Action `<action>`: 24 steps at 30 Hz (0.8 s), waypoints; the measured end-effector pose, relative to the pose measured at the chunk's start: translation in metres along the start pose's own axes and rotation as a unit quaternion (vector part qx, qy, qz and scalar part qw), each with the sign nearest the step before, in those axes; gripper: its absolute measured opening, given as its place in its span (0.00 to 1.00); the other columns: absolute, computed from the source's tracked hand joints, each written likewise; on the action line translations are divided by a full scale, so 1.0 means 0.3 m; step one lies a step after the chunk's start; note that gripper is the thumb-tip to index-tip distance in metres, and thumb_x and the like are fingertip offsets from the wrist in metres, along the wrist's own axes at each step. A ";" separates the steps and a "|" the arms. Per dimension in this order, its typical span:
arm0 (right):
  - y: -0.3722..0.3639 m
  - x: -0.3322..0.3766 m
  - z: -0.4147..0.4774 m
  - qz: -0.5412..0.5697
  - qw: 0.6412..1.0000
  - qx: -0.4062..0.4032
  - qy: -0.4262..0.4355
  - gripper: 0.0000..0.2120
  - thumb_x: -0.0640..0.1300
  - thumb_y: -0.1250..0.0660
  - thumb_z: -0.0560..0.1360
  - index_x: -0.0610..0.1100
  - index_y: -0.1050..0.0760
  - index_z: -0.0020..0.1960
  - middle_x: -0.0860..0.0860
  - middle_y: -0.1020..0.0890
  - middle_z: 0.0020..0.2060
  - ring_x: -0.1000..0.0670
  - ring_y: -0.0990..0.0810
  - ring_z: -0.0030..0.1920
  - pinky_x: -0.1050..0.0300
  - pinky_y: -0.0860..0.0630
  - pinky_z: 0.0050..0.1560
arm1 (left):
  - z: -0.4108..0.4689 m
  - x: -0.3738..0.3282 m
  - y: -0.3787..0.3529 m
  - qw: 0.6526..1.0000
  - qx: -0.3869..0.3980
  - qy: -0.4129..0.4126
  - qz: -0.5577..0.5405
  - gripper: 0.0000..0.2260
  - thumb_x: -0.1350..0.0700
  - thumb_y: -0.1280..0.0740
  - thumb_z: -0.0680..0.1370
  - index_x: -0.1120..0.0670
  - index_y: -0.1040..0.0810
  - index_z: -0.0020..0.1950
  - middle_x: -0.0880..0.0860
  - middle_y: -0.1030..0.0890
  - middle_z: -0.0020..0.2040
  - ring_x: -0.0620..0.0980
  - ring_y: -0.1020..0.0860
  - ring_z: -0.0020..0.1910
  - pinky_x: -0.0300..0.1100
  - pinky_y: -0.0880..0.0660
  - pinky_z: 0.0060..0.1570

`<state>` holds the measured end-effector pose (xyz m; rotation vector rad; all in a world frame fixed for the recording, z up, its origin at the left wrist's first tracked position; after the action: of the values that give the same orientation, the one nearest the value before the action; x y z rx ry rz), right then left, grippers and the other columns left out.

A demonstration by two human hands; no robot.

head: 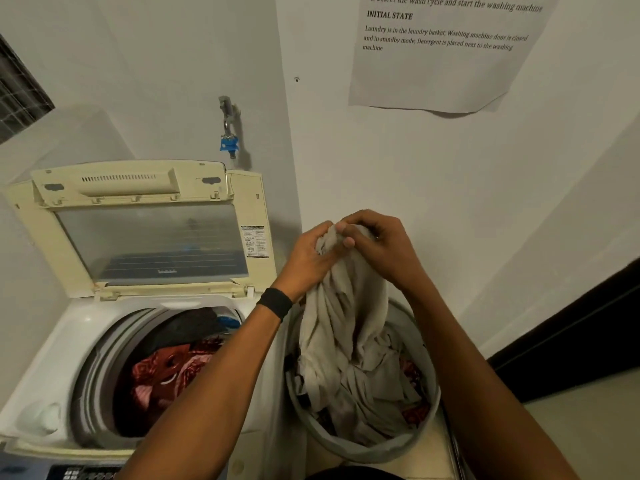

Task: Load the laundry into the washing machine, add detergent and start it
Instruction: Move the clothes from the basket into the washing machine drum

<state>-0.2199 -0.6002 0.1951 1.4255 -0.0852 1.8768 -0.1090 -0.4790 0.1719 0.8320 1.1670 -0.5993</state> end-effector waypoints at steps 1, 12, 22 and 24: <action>0.000 -0.011 -0.009 0.004 1.000 -0.015 -0.017 0.06 0.46 0.29 0.80 0.44 0.16 0.49 0.56 0.14 0.43 0.56 0.17 0.46 0.58 0.22 0.50 | -0.002 0.001 0.009 1.000 -0.016 0.001 0.003 0.14 0.50 0.31 0.82 0.61 0.24 0.48 0.52 0.26 0.40 0.45 0.27 0.40 0.42 0.30 0.41; -0.003 -0.103 -0.116 -0.039 0.993 0.003 -0.109 0.18 0.56 0.28 0.78 0.43 0.27 0.40 0.52 0.25 0.32 0.53 0.26 0.34 0.57 0.31 0.37 | 0.018 -0.020 0.053 0.989 -0.139 -0.031 -0.028 0.16 0.51 0.39 0.87 0.57 0.32 0.43 0.47 0.33 0.37 0.42 0.34 0.37 0.37 0.35 0.41; -0.011 -0.010 0.008 0.026 0.998 -0.053 0.011 0.10 0.36 0.26 0.75 0.40 0.26 0.40 0.52 0.22 0.35 0.51 0.25 0.36 0.62 0.29 0.40 | 0.008 0.000 -0.001 0.997 -0.055 -0.032 -0.032 0.17 0.45 0.34 0.83 0.60 0.27 0.52 0.50 0.25 0.42 0.45 0.26 0.42 0.40 0.28 0.45; -0.035 -0.029 0.002 0.018 1.000 -0.020 -0.014 0.13 0.40 0.26 0.76 0.44 0.30 0.40 0.58 0.26 0.32 0.58 0.30 0.33 0.66 0.32 0.37 | 0.012 -0.009 0.002 0.997 -0.065 -0.038 -0.029 0.17 0.47 0.34 0.83 0.61 0.28 0.50 0.54 0.27 0.40 0.46 0.28 0.40 0.43 0.30 0.43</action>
<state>-0.2124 -0.5978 0.1839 1.4333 -0.1625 1.8743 -0.1075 -0.4817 0.1751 0.6616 1.1501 -0.5913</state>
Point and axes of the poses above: each hand's wrist, its own z-axis towards the middle knuckle, its own y-axis out of the back of the hand, x = y × z, the point moved 1 cm from there along z, towards the middle knuckle
